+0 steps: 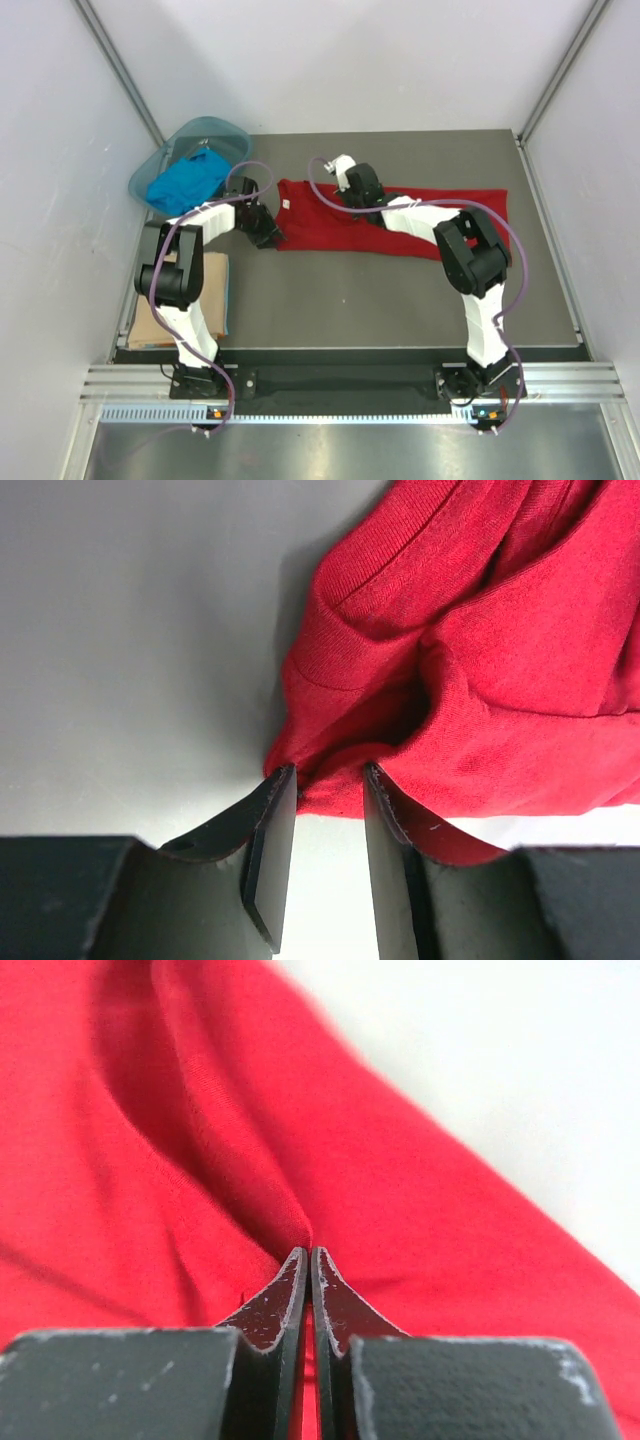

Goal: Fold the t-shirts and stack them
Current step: Fold the tshirt

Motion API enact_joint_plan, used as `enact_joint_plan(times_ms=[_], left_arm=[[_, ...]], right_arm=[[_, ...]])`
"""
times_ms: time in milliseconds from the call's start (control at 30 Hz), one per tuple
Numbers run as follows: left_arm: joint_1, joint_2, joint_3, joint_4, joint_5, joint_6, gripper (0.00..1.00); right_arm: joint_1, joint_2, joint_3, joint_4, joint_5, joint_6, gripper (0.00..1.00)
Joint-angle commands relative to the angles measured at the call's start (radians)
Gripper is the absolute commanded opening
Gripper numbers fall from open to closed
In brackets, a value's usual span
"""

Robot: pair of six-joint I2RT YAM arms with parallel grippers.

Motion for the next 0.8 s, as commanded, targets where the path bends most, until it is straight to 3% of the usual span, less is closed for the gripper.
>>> enact_joint_plan(times_ms=[0, 433, 600, 767], left_arm=[[-0.005, 0.026, 0.010, -0.005, -0.061, 0.009, 0.39], [-0.022, 0.035, 0.034, -0.050, -0.127, 0.018, 0.39], [-0.025, 0.026, 0.050, -0.065, -0.129, 0.011, 0.39], [-0.027, 0.002, 0.117, -0.105, -0.135, 0.009, 0.41]], right_arm=[[-0.051, -0.043, 0.015, 0.041, -0.020, 0.079, 0.00], [-0.111, -0.014, 0.031, 0.034, 0.008, 0.163, 0.00], [-0.123, 0.006, 0.060, 0.003, -0.068, 0.163, 0.00], [-0.145, 0.013, 0.077, 0.011, -0.047, 0.215, 0.10]])
